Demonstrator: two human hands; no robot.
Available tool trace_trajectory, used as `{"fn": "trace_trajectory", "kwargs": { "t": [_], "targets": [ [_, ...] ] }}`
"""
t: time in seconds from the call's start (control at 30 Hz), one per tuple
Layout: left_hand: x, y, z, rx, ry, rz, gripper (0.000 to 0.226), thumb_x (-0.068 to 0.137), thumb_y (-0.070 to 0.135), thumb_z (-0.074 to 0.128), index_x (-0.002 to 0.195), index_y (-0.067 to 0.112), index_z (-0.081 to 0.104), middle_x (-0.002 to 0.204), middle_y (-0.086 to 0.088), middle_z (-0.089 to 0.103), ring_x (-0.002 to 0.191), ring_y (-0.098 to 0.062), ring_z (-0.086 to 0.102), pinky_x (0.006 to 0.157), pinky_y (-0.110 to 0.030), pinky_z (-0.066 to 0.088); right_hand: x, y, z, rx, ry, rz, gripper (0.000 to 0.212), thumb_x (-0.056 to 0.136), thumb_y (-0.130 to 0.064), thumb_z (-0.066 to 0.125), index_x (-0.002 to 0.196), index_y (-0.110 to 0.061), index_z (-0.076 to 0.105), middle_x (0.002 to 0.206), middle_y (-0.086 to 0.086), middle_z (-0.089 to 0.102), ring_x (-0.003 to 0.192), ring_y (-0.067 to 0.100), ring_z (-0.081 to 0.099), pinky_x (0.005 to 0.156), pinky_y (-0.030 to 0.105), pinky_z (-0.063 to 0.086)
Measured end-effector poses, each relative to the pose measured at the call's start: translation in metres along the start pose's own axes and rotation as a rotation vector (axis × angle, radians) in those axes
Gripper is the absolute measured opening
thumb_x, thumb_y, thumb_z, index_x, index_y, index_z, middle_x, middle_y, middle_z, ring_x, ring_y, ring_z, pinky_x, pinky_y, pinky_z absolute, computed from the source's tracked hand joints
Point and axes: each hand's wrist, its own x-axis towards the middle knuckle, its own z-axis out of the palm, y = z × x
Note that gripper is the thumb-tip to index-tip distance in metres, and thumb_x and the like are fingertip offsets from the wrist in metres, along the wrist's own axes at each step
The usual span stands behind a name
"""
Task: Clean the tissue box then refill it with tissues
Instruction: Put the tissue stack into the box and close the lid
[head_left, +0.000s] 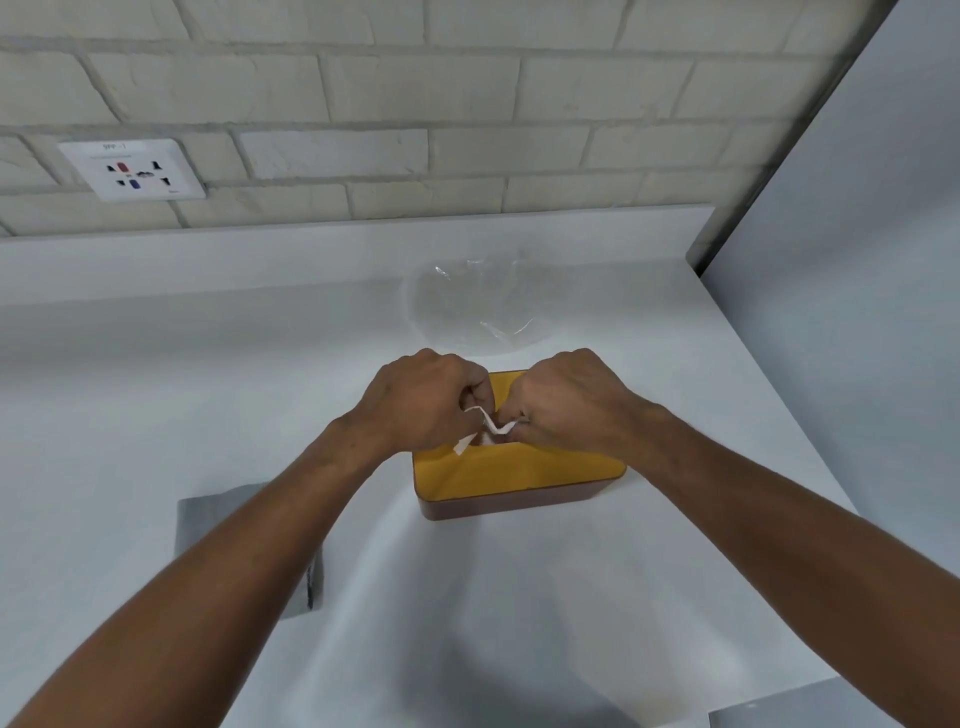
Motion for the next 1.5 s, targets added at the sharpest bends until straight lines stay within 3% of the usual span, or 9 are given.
{"fn": "trace_trajectory", "kwargs": {
  "t": [0.1,0.2,0.37,0.53,0.67,0.87,1.17,1.4,1.5],
  "targets": [
    [-0.001,0.0,0.001,-0.004,-0.016,-0.006,0.007,0.088,0.032,0.074,0.092,0.036,0.077,0.077,0.016,0.066,0.072,-0.006,0.057,0.058,-0.026,0.035,0.004,-0.004,-0.004,-0.155,0.002,-0.039,0.042,0.094,-0.056,0.048,0.077,-0.025,0.071,0.05,-0.003,0.035,0.046,0.017,0.035,0.047,0.025,0.014],
    [-0.001,-0.003,0.002,-0.038,-0.034,-0.015,0.01,0.089,0.027,0.073,0.094,0.035,0.076,0.084,0.016,0.073,0.08,-0.009,0.064,0.064,-0.029,0.046,0.007,-0.005,-0.007,-0.227,-0.026,-0.041,0.047,0.088,-0.039,0.06,0.051,-0.015,0.044,0.045,-0.004,0.021,0.04,0.013,0.016,0.047,0.023,0.011],
    [0.0,-0.005,0.003,-0.046,-0.037,-0.007,0.033,0.09,0.029,0.075,0.066,0.039,0.055,0.065,0.018,0.059,0.064,-0.007,0.054,0.061,-0.028,0.04,0.018,-0.013,-0.015,-0.263,-0.155,-0.124,0.041,0.093,-0.02,0.05,0.058,-0.02,0.029,0.056,-0.002,0.035,0.048,0.014,0.03,0.049,0.024,0.022],
    [0.001,-0.008,0.006,-0.048,-0.048,-0.016,0.029,0.084,0.028,0.077,0.066,0.021,0.055,0.064,0.003,0.06,0.065,-0.02,0.051,0.062,-0.035,0.042,0.033,-0.017,-0.017,-0.35,-0.16,-0.24,0.036,0.1,-0.019,0.042,0.065,-0.021,0.034,0.057,-0.003,0.036,0.06,0.021,0.048,0.049,0.023,0.025],
    [0.001,-0.008,0.001,-0.164,-0.033,-0.026,0.03,0.079,0.023,0.084,0.076,0.029,0.054,0.074,0.008,0.067,0.074,-0.016,0.061,0.067,-0.035,0.048,0.034,-0.002,-0.009,-0.285,-0.046,-0.351,0.068,0.06,0.003,0.069,0.057,-0.019,0.004,0.044,-0.004,0.005,0.034,0.017,0.019,0.046,0.015,0.015],
    [0.0,-0.015,-0.006,-0.348,-0.046,-0.046,0.026,0.081,0.018,0.086,0.097,0.026,0.067,0.078,0.013,0.075,0.072,-0.001,0.066,0.076,-0.037,0.057,0.028,0.011,-0.007,-0.12,-0.108,-0.171,0.021,0.088,-0.031,0.054,0.073,-0.021,0.063,0.052,-0.004,0.041,0.054,0.019,0.045,0.049,0.025,0.028],
    [0.007,-0.001,-0.016,-0.049,0.007,0.001,0.036,0.083,0.055,0.081,0.113,0.039,0.068,0.099,0.013,0.061,0.091,-0.013,0.057,0.074,-0.033,0.048,0.013,0.04,-0.049,0.221,-0.189,0.081,0.037,0.08,-0.037,0.068,0.05,-0.034,0.046,0.053,-0.007,0.047,0.056,0.011,0.042,0.052,0.029,0.031],
    [0.016,-0.008,-0.016,0.041,0.021,-0.022,0.015,0.089,0.037,0.07,0.088,0.025,0.061,0.078,0.008,0.062,0.081,-0.023,0.06,0.06,-0.031,0.037,0.009,0.038,-0.025,0.423,-0.166,0.151,0.032,0.077,-0.058,0.068,0.095,-0.033,0.06,0.097,-0.012,0.055,0.088,0.012,0.052,0.071,0.036,0.047],
    [0.014,-0.007,-0.018,0.034,-0.019,-0.009,0.024,0.087,0.049,0.074,0.098,0.032,0.062,0.087,0.012,0.067,0.085,-0.018,0.06,0.063,-0.031,0.038,0.004,0.041,-0.019,0.508,-0.148,0.16,0.028,0.088,-0.047,0.063,0.089,-0.019,0.063,0.084,-0.002,0.062,0.077,0.017,0.055,0.067,0.039,0.046]
  ]
}}
